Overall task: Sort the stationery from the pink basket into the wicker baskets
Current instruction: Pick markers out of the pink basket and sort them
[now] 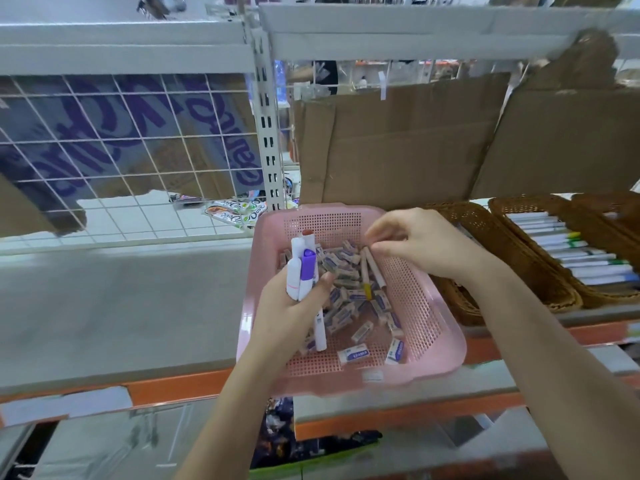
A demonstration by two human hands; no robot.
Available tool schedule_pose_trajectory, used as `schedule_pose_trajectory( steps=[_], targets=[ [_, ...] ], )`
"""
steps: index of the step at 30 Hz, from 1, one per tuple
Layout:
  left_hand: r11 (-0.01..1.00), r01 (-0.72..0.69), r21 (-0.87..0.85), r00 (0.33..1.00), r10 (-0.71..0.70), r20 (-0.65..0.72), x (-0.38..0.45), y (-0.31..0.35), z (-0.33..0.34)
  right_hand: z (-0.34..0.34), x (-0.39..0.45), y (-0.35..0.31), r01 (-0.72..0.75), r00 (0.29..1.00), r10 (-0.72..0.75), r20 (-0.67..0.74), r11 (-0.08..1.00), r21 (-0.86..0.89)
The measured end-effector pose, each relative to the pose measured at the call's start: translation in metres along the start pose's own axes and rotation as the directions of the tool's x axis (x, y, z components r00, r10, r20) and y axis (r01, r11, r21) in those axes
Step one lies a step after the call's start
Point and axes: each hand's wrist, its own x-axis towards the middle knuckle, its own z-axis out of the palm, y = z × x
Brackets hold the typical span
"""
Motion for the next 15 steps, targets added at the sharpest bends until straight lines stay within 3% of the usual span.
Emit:
schedule_pose_trajectory(
  steps=[3,7,10,15],
  targets=[
    [0.999,0.002,-0.033,1.000,-0.002,0.010,0.001,-0.001,-0.001,0.022,0.018,0.019,-0.044,0.992,0.079,0.096,0.945,-0.324],
    [1.000,-0.012,-0.025,0.999,0.013,0.038,0.000,0.000,0.001,0.065,0.034,0.032,0.091,0.929,0.153,0.336,0.786,-0.612],
    [0.999,-0.014,-0.031,0.999,0.015,0.046,0.000,-0.001,0.001,0.078,0.042,0.043,0.137,0.912,0.191,0.364,0.694,-0.707],
    [0.999,-0.032,-0.033,0.994,0.035,0.106,-0.001,-0.001,-0.001,0.082,0.055,0.057,0.307,0.896,0.088,0.436,0.586,-0.750]
  ],
)
